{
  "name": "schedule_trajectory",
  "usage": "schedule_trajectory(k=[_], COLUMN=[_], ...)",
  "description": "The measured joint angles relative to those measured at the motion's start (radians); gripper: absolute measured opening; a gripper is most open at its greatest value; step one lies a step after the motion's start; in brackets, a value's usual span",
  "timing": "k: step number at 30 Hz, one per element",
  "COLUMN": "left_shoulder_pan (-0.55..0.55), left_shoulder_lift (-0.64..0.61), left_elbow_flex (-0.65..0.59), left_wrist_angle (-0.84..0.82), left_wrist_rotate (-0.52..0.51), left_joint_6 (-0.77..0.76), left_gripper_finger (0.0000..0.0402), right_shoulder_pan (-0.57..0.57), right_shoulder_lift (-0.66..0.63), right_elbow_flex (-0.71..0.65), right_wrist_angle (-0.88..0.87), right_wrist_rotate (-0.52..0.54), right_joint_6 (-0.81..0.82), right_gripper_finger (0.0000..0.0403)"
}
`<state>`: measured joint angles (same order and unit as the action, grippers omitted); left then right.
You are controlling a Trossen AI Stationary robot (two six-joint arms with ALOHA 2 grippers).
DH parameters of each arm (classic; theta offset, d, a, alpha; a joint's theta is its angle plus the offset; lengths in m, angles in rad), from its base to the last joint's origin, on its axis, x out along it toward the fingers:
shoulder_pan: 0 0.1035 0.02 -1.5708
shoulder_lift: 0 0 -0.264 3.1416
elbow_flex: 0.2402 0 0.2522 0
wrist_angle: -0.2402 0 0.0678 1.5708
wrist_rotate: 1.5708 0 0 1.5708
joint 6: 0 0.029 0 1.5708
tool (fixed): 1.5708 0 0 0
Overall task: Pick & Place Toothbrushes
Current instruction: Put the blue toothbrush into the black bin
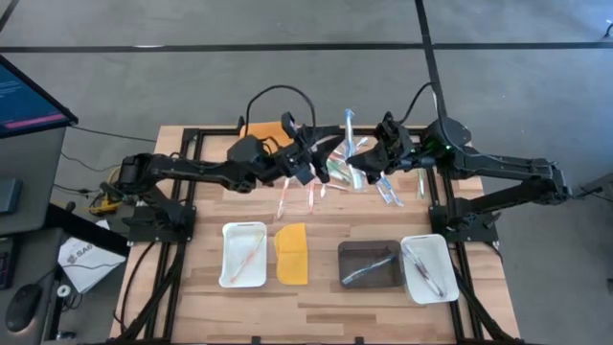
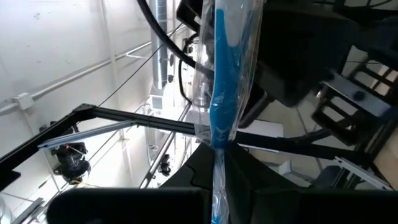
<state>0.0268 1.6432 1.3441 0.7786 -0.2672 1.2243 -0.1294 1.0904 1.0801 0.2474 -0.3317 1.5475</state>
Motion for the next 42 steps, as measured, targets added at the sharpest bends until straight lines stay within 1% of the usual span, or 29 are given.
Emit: schedule_trajectory(k=[3,5,8,11,15,19,22,24,26,28,29,32,35,39,42], left_shoulder_pan=[-0.019,-0.033,-0.049,-0.053,-0.030,-0.005,0.002,0.001,-0.007,-0.009,-0.009,0.005,0.010,-0.004,-0.017], left_shoulder_lift=[0.001,-0.008,-0.029,-0.051,-0.083,-0.089,-0.087,-0.089,-0.096,-0.100,-0.101,-0.097,-0.099,-0.096,-0.093], left_elbow_flex=[-0.001,-0.001,-0.001,0.004,0.046,0.133,0.194,0.231,0.257,0.273,0.275,0.273,0.261,0.247,0.247], left_wrist_angle=[0.001,0.001,0.003,-0.006,-0.148,-0.416,-0.564,-0.635,-0.706,-0.739,-0.758,-0.771,-0.738,-0.737,-0.698], left_wrist_rotate=[-0.046,-0.057,-0.060,-0.059,-0.072,-0.082,-0.041,-0.014,-0.012,-0.009,-0.008,-0.016,-0.020,-0.013,-0.014], left_joint_6=[-0.005,-0.042,-0.129,-0.157,-0.159,-0.146,-0.085,-0.011,0.105,0.241,0.286,0.312,0.309,0.253,0.237], left_gripper_finger=[0.0117,0.0114,0.0110,0.0105,0.0100,0.0096,0.0090,0.0081,0.0069,0.0052,0.0043,0.0020,0.0007,0.0004,0.0007], right_shoulder_pan=[-0.004,-0.004,-0.004,-0.004,-0.004,-0.004,-0.004,-0.004,-0.004,-0.001,0.001,0.007,0.007,0.006,0.007], right_shoulder_lift=[-0.001,0.000,-0.002,-0.001,-0.001,-0.001,-0.005,-0.007,-0.006,-0.006,-0.006,-0.006,-0.006,-0.006,-0.006], right_elbow_flex=[0.000,0.000,0.000,0.000,0.000,0.000,0.000,0.000,0.000,0.000,0.000,0.000,0.000,0.000,0.000], right_wrist_angle=[0.004,0.024,0.057,0.054,0.055,0.055,0.053,0.054,0.053,0.053,0.053,0.053,0.053,0.053,0.053], right_wrist_rotate=[0.000,0.001,0.003,0.003,0.003,-0.001,-0.006,-0.008,-0.012,-0.016,-0.016,-0.011,-0.005,0.003,0.003], right_joint_6=[-0.013,-0.017,-0.022,-0.032,-0.042,-0.058,-0.066,-0.077,-0.081,-0.080,-0.076,-0.073,-0.073,-0.078,-0.081], right_gripper_finger=[0.0013,0.0013,0.0013,0.0013,0.0013,0.0013,0.0013,0.0013,0.0013,0.0013,0.0013,0.0013,0.0013,0.0013,0.0013])
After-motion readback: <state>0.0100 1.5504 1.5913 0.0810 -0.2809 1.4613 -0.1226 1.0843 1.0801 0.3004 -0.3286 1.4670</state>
